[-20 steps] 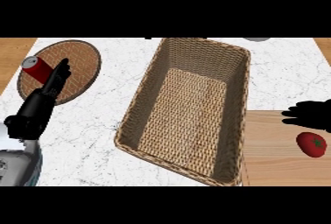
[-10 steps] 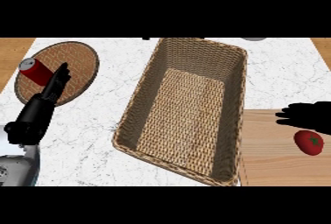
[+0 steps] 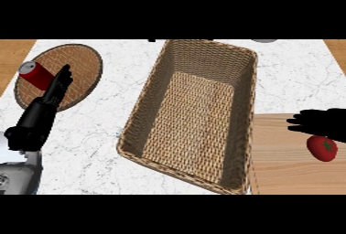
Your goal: Pick the tomato from the cutting board and place it in the basket
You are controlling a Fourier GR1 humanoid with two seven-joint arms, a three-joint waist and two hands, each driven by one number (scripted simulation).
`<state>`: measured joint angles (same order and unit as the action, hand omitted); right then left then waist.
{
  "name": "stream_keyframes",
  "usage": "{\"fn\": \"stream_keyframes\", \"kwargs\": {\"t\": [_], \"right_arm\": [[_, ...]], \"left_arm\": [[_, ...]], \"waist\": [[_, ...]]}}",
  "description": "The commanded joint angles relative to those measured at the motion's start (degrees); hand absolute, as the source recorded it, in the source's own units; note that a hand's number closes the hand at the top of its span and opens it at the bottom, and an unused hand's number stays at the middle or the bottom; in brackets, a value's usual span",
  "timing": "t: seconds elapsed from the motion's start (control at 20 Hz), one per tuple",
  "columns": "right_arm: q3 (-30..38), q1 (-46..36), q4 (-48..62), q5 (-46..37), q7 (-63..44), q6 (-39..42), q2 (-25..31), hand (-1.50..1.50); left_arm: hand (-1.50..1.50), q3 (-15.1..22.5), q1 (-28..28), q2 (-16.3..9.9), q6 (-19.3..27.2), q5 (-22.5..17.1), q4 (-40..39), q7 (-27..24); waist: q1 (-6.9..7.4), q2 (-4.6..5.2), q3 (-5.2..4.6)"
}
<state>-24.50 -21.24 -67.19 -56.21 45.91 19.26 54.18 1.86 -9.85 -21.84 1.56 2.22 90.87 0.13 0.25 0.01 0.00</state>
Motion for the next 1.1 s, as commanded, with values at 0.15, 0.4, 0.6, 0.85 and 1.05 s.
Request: {"fn": "stream_keyframes", "kwargs": {"t": [0.15,0.4,0.6,0.85,1.05], "right_arm": [[2.68,-0.62,7.22,-3.76,6.79,-1.57,-2.29,-1.5],[2.5,-1.57,9.94,-8.12,4.86,-1.65,-6.23,-1.5],[4.28,-0.04,7.95,-9.88,3.12,-0.56,-7.9,-1.5],[5.53,-1.3,14.97,-12.98,6.24,-3.53,-9.65,-1.5],[7.34,-2.18,20.91,-14.27,7.31,-6.31,-11.66,1.5]], "left_arm": [[0.0,-2.06,-3.06,1.15,-1.38,1.97,-4.97,-3.06],[0.0,-2.61,-3.66,2.33,-2.87,1.61,-3.79,-0.42],[0.0,-4.16,-2.39,2.68,-3.75,1.84,-2.64,-0.78],[0.0,-3.73,-2.02,3.88,-3.89,3.92,-3.1,-1.0],[0.0,-4.5,0.41,3.91,-4.65,4.03,-0.5,-0.86]], "waist": [[-0.13,0.11,0.0],[-0.07,0.07,0.0],[-0.2,0.0,-0.01],[-0.06,0.04,0.0],[0.08,0.04,0.01]]}}
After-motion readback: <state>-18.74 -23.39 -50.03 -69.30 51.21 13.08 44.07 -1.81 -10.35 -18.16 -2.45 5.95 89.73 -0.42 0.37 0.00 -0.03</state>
